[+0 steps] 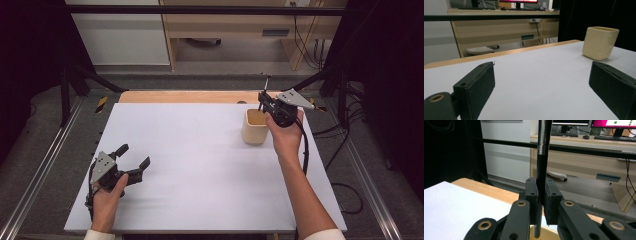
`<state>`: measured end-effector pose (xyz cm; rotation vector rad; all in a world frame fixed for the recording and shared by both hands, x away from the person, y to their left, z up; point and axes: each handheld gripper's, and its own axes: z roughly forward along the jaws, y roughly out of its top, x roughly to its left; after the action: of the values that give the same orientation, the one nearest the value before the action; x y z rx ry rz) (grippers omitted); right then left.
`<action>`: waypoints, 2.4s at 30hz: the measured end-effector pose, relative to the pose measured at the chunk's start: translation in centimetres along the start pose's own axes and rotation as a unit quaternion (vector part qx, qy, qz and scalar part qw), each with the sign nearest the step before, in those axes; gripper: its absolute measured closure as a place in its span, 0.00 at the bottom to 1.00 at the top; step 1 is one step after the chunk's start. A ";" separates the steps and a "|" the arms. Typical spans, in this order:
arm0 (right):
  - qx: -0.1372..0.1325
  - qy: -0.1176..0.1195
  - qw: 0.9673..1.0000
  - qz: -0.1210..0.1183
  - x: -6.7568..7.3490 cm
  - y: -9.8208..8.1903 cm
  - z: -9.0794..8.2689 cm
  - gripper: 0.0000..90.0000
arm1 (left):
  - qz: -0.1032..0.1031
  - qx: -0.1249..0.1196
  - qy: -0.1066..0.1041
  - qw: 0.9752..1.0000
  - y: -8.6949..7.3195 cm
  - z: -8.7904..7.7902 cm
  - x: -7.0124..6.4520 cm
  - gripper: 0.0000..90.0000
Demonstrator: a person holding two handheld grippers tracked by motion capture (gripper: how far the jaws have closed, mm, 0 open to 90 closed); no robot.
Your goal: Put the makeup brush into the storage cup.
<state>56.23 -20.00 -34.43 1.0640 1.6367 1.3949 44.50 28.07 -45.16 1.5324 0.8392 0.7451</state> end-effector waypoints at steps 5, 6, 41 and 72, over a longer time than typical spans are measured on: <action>0.001 0.002 1.000 -0.001 0.2 -0.3 0.4 0.93 | 0.015 0.007 -0.009 1.000 -0.1 0.3 -0.4 0.06; 0.002 0.001 1.000 -0.004 0.2 -0.4 0.4 0.93 | 0.017 0.007 -0.010 1.000 -0.1 0.3 -0.5 0.06; 0.028 -0.007 1.000 -0.006 0.3 -3.4 1.4 0.93 | 0.003 0.000 -0.012 1.000 -0.5 -0.4 0.3 0.05; 0.047 -0.009 0.999 -0.016 0.3 -4.3 1.4 0.93 | 0.021 -0.033 -0.024 0.999 -0.2 -0.8 0.4 0.05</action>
<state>56.75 -19.47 -38.92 1.0954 1.7140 1.2954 44.04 28.85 -45.25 1.5074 0.7427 0.7572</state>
